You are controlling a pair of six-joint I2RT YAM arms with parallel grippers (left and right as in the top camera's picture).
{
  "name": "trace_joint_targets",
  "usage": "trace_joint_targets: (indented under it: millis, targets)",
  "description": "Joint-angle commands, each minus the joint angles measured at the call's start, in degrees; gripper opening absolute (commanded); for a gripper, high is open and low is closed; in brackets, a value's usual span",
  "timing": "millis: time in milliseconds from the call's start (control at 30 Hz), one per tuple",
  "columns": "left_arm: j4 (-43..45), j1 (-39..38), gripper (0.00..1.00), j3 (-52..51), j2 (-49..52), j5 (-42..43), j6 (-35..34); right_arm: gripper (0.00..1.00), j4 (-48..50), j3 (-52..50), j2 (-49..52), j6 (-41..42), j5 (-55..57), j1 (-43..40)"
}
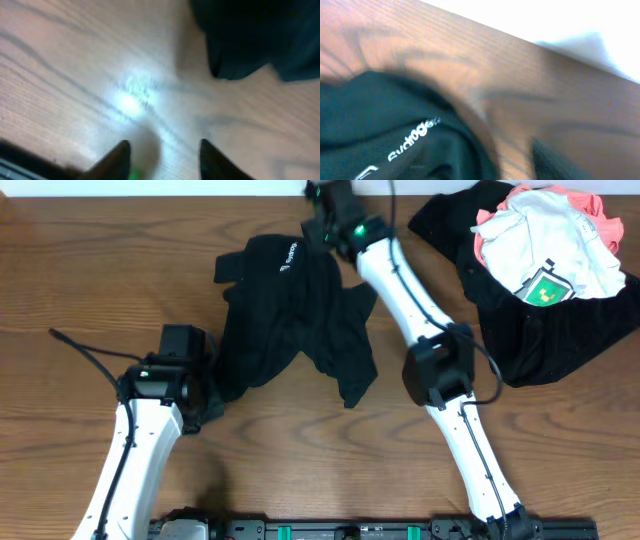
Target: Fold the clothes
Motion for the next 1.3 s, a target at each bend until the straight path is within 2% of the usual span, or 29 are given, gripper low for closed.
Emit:
trace_joint_targets:
  millis: [0, 100, 167, 367, 400, 467, 567, 633, 733, 900, 1033, 1267]
  targets:
    - [1.3, 0.1, 0.49, 4.3, 0.0, -2.0, 0.2, 0.82, -8.7, 9.7, -1.2, -0.8, 1.8, -1.0]
    - [4.3, 0.1, 0.50, 5.7, -0.2, -2.0, 0.3, 0.78, -21.3, 17.4, -1.3, -0.7, 1.8, -1.4]
    - [7.0, 0.1, 0.50, 5.7, -0.2, -1.5, 1.5, 0.70, -28.8, 21.1, -1.3, -0.2, 1.8, -1.8]
    - [13.9, 0.1, 0.49, 5.6, 0.0, 3.6, 6.6, 0.49, -44.6, 20.0, -2.0, 3.5, 1.2, -4.7]
    - [15.4, 0.1, 0.49, 5.5, 0.1, 6.3, 8.0, 0.41, -46.4, 19.2, -2.0, 3.4, 0.4, -5.0]
    - [17.8, 0.1, 0.45, 5.0, 0.4, 13.0, 10.5, 0.12, -48.3, 18.0, -2.0, 3.4, 0.3, -5.3]
    - [19.9, -1.4, 0.33, 3.5, 1.4, 19.8, 13.1, 0.02, -49.7, 17.4, -2.0, 3.1, 0.3, -5.3]
    - [20.0, -4.0, 0.28, 2.3, 2.3, 19.7, 14.9, 0.02, -50.1, 17.4, -2.0, 2.2, 0.3, -5.4]
    - [20.0, -9.6, 0.28, 0.3, 3.0, 19.7, 16.1, 0.20, -50.4, 17.3, -2.0, 0.4, 0.3, -6.1]
    - [21.5, -19.9, 0.28, -2.0, 3.0, 19.5, 15.3, 0.34, -50.6, 15.1, -2.0, -1.3, -2.9, -8.6]
    - [24.8, -24.6, 0.29, -3.3, 3.3, 19.5, 10.4, 0.37, -49.7, 10.4, -2.0, -2.3, -10.9, -10.8]
    - [32.9, -28.7, 0.40, -4.6, 8.3, 19.5, 2.6, 0.36, -41.4, -3.3, -2.0, -2.6, -19.6, -11.3]
